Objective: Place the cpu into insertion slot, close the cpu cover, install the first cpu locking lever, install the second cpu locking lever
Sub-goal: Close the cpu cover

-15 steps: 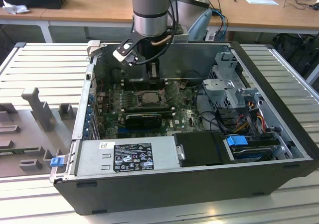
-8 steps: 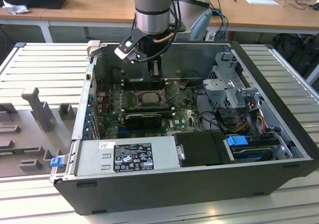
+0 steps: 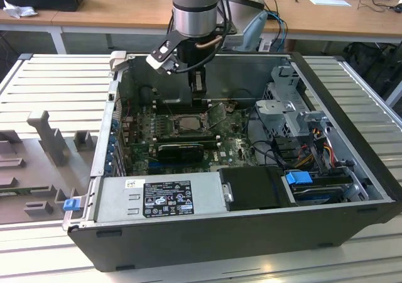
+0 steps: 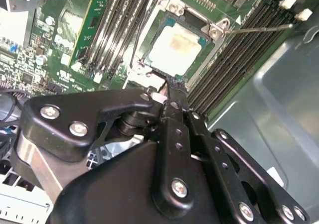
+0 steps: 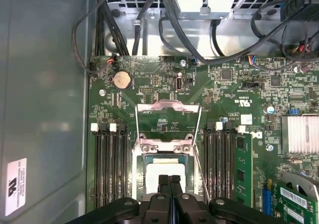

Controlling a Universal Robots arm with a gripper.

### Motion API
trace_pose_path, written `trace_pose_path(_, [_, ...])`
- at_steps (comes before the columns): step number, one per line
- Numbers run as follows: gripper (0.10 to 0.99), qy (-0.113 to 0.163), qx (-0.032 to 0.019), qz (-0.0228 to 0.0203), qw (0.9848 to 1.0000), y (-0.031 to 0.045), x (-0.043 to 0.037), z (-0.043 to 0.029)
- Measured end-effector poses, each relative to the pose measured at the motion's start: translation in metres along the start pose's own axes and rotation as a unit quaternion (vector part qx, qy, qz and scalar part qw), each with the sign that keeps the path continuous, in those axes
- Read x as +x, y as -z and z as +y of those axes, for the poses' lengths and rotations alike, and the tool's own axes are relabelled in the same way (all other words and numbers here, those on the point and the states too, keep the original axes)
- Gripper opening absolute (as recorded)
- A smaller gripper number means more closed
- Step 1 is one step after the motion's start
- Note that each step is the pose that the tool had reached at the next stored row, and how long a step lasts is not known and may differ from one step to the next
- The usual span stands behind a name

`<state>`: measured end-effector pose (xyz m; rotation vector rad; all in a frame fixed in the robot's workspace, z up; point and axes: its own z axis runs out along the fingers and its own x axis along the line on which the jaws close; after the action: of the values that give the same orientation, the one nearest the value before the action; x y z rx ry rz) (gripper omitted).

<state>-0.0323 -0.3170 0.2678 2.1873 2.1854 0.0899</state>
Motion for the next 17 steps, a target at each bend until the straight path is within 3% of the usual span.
trace_pose_path(3, [0.106,0.000,0.0000,-0.0001,1.0000,0.0066,0.0001,0.0005])
trace_pose_path(10, [0.106,0.000,0.0002,-0.0001,1.0000,0.0094,0.0001,0.0064])
trace_pose_path(13, [0.106,0.000,0.0002,-0.0001,1.0000,0.0179,0.0004,0.0073])
trace_pose_path(17, [0.106,0.000,0.0015,-0.0001,1.0000,0.0178,0.0005,0.0160])
